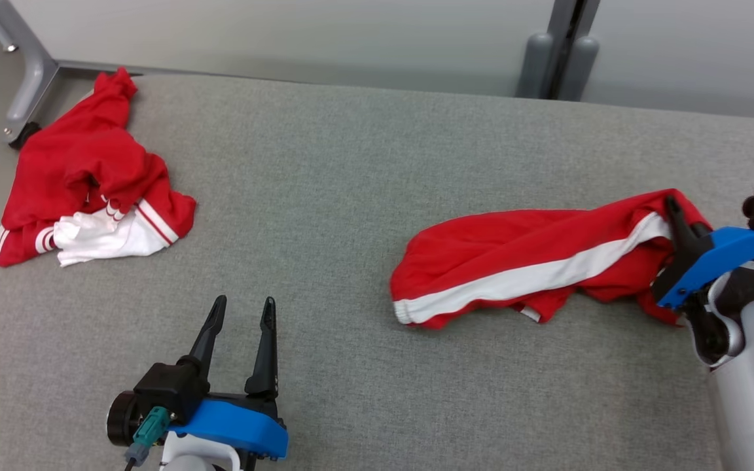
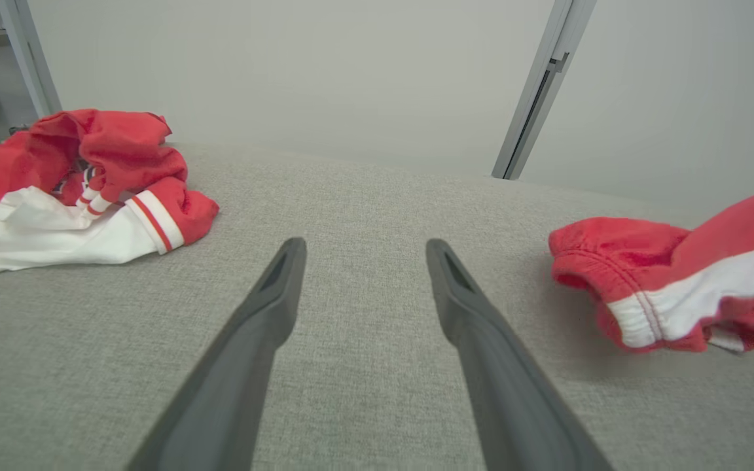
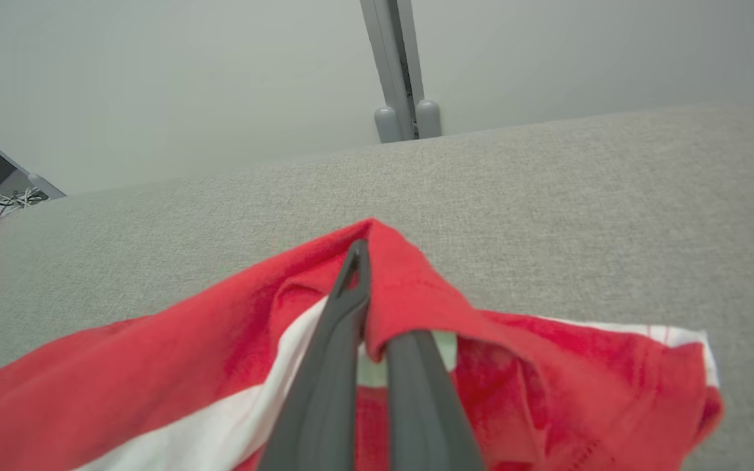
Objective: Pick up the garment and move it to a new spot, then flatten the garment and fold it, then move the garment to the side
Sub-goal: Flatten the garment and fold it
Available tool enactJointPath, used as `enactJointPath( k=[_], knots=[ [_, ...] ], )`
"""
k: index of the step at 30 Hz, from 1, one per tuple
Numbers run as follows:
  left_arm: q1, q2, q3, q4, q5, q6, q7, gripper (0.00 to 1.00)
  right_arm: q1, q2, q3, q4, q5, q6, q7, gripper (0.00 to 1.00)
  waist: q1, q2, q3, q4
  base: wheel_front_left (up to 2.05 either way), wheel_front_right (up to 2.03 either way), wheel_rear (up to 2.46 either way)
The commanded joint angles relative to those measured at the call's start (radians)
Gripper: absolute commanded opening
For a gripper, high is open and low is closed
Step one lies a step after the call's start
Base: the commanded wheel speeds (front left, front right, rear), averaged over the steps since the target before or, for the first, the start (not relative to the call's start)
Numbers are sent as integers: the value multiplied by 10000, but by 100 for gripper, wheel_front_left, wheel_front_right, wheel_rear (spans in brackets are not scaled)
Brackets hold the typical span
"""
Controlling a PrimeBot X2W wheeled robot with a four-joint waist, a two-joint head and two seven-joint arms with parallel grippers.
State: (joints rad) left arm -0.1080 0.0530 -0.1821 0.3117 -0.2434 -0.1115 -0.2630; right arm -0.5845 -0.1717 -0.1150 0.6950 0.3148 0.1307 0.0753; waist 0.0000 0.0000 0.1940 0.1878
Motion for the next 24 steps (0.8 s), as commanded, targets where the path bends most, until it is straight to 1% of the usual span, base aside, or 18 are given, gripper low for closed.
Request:
enactJointPath(
  k=[1, 2, 3, 4, 9, 14, 17, 20, 24],
  knots=[
    [-167, -30, -78, -11, -3, -33, -26, 100, -235, -127, -217, 283, 24, 1, -121, 3, 0, 0, 213, 146, 0, 0, 0],
    [-207, -32, -112, -21, -15, -40, -26, 100, -279, -221, -358, 478, 32, 1, -168, 31, 0, 0, 257, 133, 0, 0, 0],
    [-246, -35, -149, -29, -51, -46, -26, 100, -302, -299, -461, 602, 11, 1, -263, 74, 0, 0, 297, 106, 0, 0, 0],
    [-277, -36, -202, -42, -99, -44, -26, 100, -325, -358, -537, 733, 12, 1, -332, 100, 0, 0, 330, 73, 0, 0, 0],
    [-374, -30, -374, -96, -156, 6, -26, 100, -194, -608, -711, 892, 272, 1, -914, 100, 0, 0, 394, -234, 0, 0, 0],
    [-414, -30, -418, -139, -58, -5, -26, 100, 268, -858, -545, 428, 328, 1, -1664, 100, 0, 0, 316, -627, 0, 0, 0],
    [-387, -30, -455, -149, -48, -47, -26, 100, 763, -817, -199, -236, 375, 1, -2178, 100, 0, 0, 158, -912, 0, 0, 0],
    [-354, -29, -502, -154, -112, -81, -26, 100, 1246, -698, 89, -792, 134, 1, -2548, 100, 0, 0, -21, -1069, 0, 0, 0],
    [-208, -28, -526, -83, -201, -111, -26, 100, 1898, -331, 445, -1495, -336, 1, -2908, 100, 0, 0, -326, -1209, 0, 0, 0]
  ],
)
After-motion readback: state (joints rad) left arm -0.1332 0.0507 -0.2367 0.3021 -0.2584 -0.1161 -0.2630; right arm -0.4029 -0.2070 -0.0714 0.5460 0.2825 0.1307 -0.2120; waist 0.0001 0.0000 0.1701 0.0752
